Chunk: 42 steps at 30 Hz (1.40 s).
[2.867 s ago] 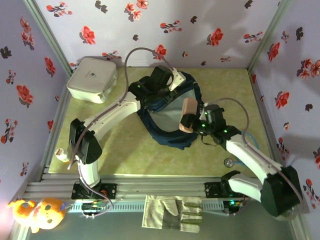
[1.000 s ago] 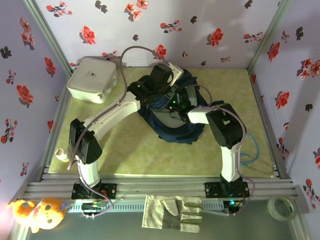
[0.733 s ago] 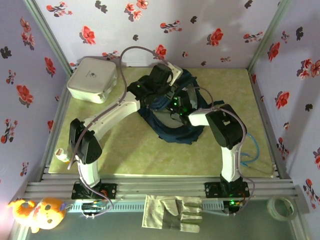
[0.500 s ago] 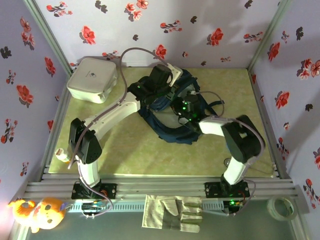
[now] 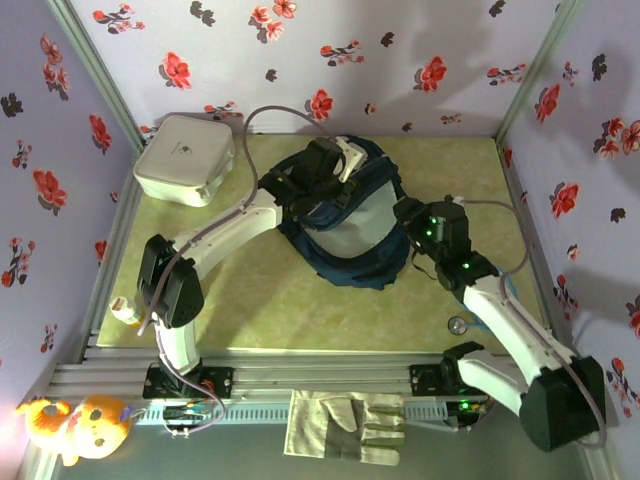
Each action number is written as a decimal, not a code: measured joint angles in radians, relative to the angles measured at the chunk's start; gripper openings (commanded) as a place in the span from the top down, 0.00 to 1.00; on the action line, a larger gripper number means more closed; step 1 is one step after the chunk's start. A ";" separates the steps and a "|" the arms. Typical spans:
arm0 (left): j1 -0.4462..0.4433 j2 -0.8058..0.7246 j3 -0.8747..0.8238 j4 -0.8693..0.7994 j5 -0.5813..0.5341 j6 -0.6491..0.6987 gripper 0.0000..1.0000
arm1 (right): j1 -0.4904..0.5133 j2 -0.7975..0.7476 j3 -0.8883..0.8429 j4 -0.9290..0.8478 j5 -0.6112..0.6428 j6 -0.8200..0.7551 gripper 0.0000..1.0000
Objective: Pack books, pencil case, and school supplies into a backpack
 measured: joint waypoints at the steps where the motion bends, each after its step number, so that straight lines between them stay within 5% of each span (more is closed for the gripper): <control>1: 0.000 0.000 -0.009 0.009 0.011 -0.010 0.69 | 0.000 -0.014 0.005 -0.025 0.010 -0.015 0.34; 6: 0.003 -0.002 -0.083 0.059 0.054 -0.046 0.37 | 0.000 0.000 0.043 -0.092 0.008 -0.093 0.31; 12: 0.055 -0.072 -0.271 0.104 0.065 -0.109 0.26 | 0.007 0.121 0.047 -0.078 -0.055 -0.128 0.30; 24: 0.370 -0.155 -0.566 0.199 0.172 -0.488 0.41 | 0.044 0.301 0.055 -0.048 -0.109 -0.160 0.30; 35: 0.391 -0.034 -0.618 0.382 0.359 -0.680 0.49 | 0.062 0.347 0.063 -0.011 -0.124 -0.160 0.30; 42: 0.391 0.032 -0.585 0.395 0.405 -0.715 0.65 | 0.062 0.405 0.085 -0.011 -0.122 -0.179 0.31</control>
